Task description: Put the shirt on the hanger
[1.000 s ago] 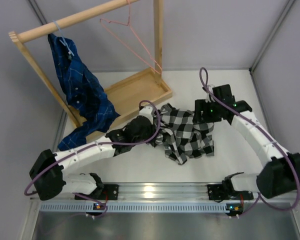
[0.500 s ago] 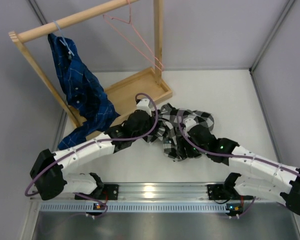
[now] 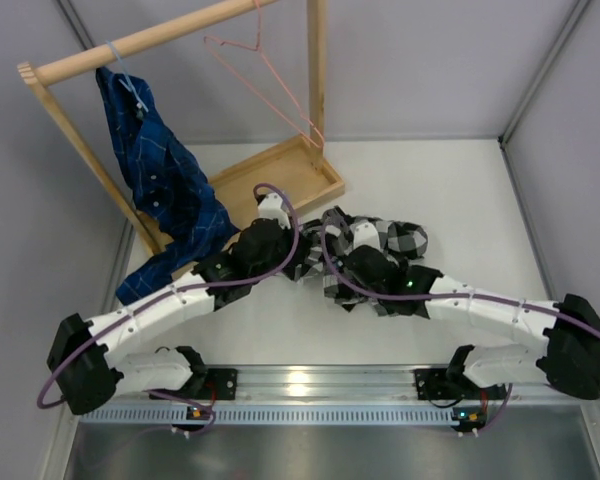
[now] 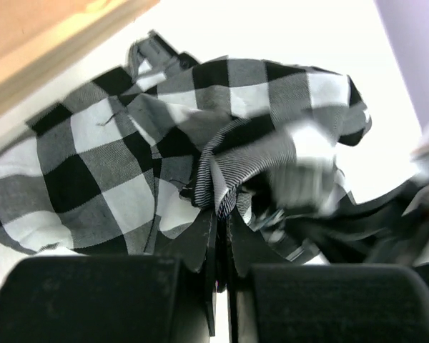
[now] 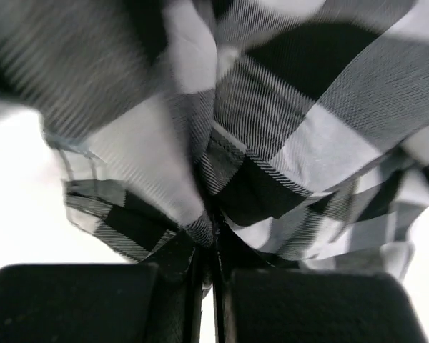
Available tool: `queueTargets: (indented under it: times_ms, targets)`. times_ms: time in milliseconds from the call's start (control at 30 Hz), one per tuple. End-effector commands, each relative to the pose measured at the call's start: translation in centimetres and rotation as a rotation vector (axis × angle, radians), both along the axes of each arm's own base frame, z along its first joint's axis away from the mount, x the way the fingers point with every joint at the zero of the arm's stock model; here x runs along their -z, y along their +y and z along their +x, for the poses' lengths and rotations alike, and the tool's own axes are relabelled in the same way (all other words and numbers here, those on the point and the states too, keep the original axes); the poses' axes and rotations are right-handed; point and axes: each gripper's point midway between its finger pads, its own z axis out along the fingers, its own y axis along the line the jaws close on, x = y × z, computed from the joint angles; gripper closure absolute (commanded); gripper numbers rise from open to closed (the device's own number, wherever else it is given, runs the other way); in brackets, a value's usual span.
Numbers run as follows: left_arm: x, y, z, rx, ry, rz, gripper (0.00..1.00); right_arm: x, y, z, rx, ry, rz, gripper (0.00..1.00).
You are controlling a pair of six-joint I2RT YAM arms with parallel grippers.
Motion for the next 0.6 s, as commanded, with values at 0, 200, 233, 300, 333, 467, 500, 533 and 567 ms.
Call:
queueTargets:
  times_ms: [0,200,233,300,333,467,500,533,567]
  targets:
    - [-3.0,0.4,-0.2,0.046,-0.139,-0.05,1.0,-12.0,1.2,2.7,0.028,-0.244,0.126,1.0]
    - [-4.6,0.1,-3.1,0.252,-0.303,-0.043,0.88,-21.8,0.3,1.0,-0.062,-0.308,0.236,1.0]
    - [-4.7,0.3,-3.3,0.263,-0.322,-0.039,0.67,-22.1,0.1,0.9,-0.066,-0.309,0.229,1.0]
    - [-5.6,0.6,-4.3,0.318,-0.386,-0.028,0.21,-21.6,-0.5,0.7,-0.07,-0.283,0.18,1.0]
    - [-5.9,0.4,-4.9,0.36,-0.409,-0.031,0.04,-21.2,-0.5,0.6,-0.082,-0.268,0.166,1.0]
    - [-9.1,0.2,-6.7,0.491,-0.562,-0.013,0.02,-18.7,-0.6,0.7,-0.101,-0.192,0.106,1.0]
    - [-9.4,0.3,-6.8,0.497,-0.576,-0.003,0.02,-18.2,-0.8,0.7,-0.097,-0.181,0.089,1.0]
    - [-9.8,0.5,-6.7,0.493,-0.587,0.009,0.02,-17.9,-1.1,0.8,-0.091,-0.173,0.077,1.0]
    - [-10.6,0.8,-6.5,0.48,-0.612,0.023,0.02,-17.4,-1.3,1.1,-0.081,-0.158,0.057,1.0]
